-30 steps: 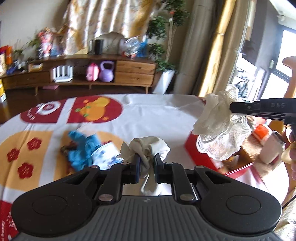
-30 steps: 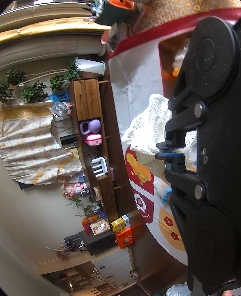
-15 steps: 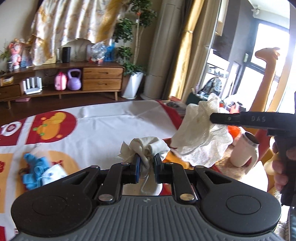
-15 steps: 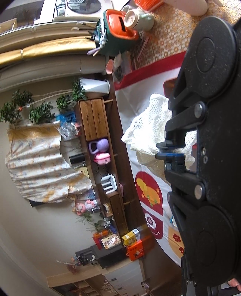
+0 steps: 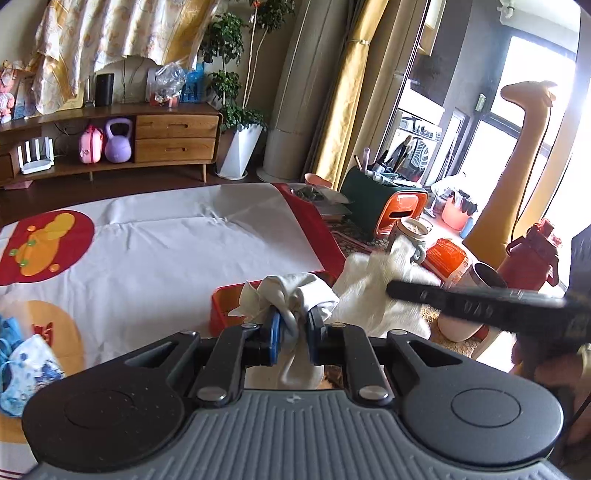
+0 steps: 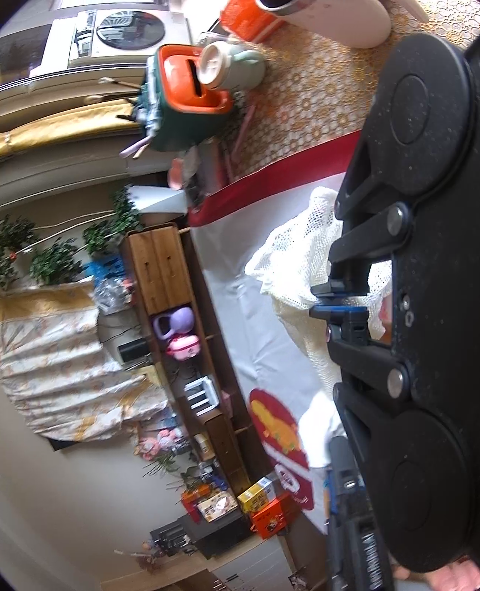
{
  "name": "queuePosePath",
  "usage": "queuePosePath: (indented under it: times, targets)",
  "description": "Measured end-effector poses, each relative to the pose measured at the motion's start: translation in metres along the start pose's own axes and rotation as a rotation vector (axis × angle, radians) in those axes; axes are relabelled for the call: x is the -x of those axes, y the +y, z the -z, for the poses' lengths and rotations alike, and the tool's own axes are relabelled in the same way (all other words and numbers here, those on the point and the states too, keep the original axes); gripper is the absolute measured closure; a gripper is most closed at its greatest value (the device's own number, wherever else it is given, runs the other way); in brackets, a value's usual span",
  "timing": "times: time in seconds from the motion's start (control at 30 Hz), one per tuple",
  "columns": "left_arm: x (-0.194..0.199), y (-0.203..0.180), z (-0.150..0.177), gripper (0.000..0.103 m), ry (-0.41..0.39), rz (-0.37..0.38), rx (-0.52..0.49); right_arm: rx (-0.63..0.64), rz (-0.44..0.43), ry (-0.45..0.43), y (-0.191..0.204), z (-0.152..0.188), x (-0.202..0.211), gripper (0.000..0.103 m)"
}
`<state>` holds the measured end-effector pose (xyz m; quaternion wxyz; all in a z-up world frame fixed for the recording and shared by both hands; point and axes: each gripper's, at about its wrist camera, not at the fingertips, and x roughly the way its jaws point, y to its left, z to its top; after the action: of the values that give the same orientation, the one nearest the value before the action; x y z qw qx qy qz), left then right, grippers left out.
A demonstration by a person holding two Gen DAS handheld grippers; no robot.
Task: Organize soft objects
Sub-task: 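Lift both cloths and carry them over the red tin, then lower both cloths into the red tin and open both tools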
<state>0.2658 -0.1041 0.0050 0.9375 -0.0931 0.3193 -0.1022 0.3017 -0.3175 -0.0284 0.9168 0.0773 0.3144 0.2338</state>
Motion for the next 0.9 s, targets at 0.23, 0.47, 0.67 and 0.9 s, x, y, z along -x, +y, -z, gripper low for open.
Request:
queuePosePath:
  times: [0.23,0.47,0.67,0.9]
  targets:
    - [-0.037,-0.008,-0.002,0.088,0.031,0.019,0.021,0.003,0.012,0.064,-0.016,0.017,-0.023,0.099]
    - [-0.079,-0.007,0.002,0.088,0.080,-0.011,0.027,0.043,0.019,0.122,-0.020,0.028,-0.045,0.099]
    - [-0.110,-0.005,0.008,0.088,0.129,-0.041,0.018,0.061,0.003,0.157,-0.020,0.032,-0.060,0.099]
    - [-0.135,0.001,0.013,0.088,0.177,-0.048,0.030,0.066,0.006,0.180,-0.025,0.030,-0.080,0.098]
